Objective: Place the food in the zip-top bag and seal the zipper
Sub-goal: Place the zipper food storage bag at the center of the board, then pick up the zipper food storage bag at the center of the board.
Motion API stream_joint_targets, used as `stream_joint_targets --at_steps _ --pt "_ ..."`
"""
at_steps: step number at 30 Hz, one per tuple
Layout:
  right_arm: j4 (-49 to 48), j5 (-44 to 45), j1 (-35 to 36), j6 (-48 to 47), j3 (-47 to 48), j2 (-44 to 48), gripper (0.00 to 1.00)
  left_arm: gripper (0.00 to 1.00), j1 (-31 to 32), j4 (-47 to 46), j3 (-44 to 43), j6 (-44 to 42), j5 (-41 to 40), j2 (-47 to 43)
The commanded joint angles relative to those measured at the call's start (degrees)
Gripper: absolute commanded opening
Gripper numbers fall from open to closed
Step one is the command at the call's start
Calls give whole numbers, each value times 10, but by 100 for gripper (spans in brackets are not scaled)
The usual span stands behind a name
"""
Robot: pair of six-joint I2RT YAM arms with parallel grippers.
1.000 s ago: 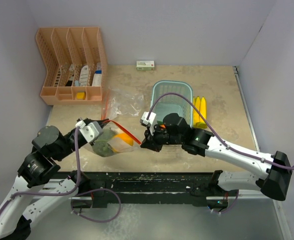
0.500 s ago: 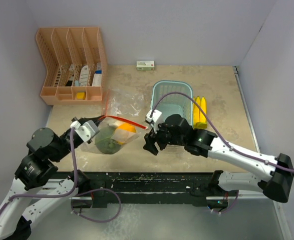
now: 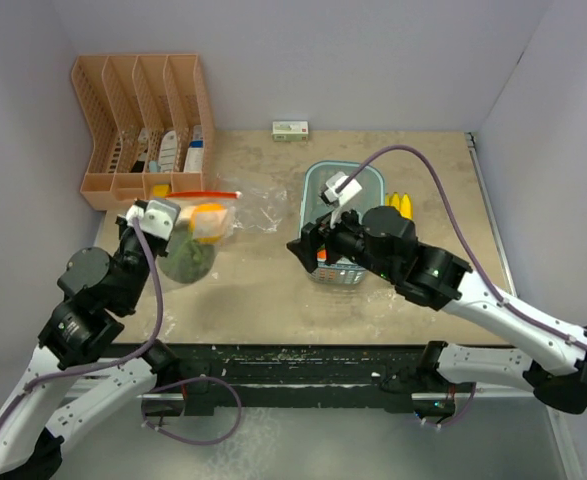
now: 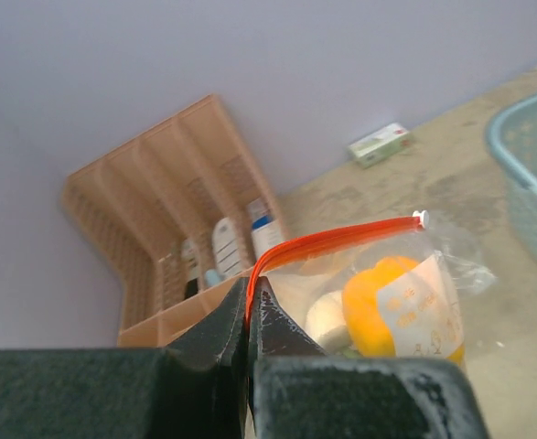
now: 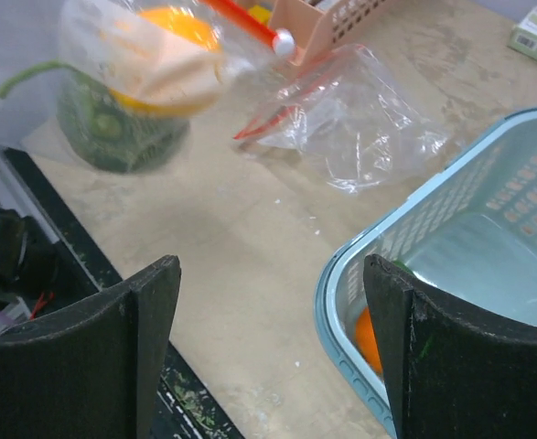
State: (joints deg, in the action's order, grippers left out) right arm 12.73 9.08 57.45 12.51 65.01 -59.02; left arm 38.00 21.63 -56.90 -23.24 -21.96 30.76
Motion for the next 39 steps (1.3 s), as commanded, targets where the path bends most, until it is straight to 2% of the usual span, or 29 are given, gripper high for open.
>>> stream_joint_targets --at_steps 1,5,8,10,14,16,18,23,30,34,39 --pt "11 53 -4 15 41 -54 83 0 -3 -128 4 -32 -174 31" --pt "5 39 -28 12 94 -124 83 2 -4 -203 49 -53 -252 49" --pt "2 19 -51 10 130 -179 84 18 -5 -277 102 -49 -302 44" --pt "-1 4 -62 9 152 -214 84 20 -11 -306 128 -32 -317 37" --pt "-14 -4 -68 -1 187 -280 84 27 -31 -314 153 15 -331 30" --pt "-14 0 -68 -10 207 -316 84 39 -37 -311 162 42 -342 28" --pt "-31 -16 -68 -23 228 -351 84 53 -39 -296 164 66 -342 21" --pt "-24 -36 -68 -45 305 -453 83 78 -39 -239 137 86 -292 -16" --pt "3 -12 -66 -55 441 -625 82 88 -39 -85 63 158 -201 -43" --pt "33 11 -61 -50 511 -703 82 97 -39 -50 43 156 -178 -46" --pt "31 15 -48 -46 533 -753 83 98 -39 -32 47 145 -166 -59"
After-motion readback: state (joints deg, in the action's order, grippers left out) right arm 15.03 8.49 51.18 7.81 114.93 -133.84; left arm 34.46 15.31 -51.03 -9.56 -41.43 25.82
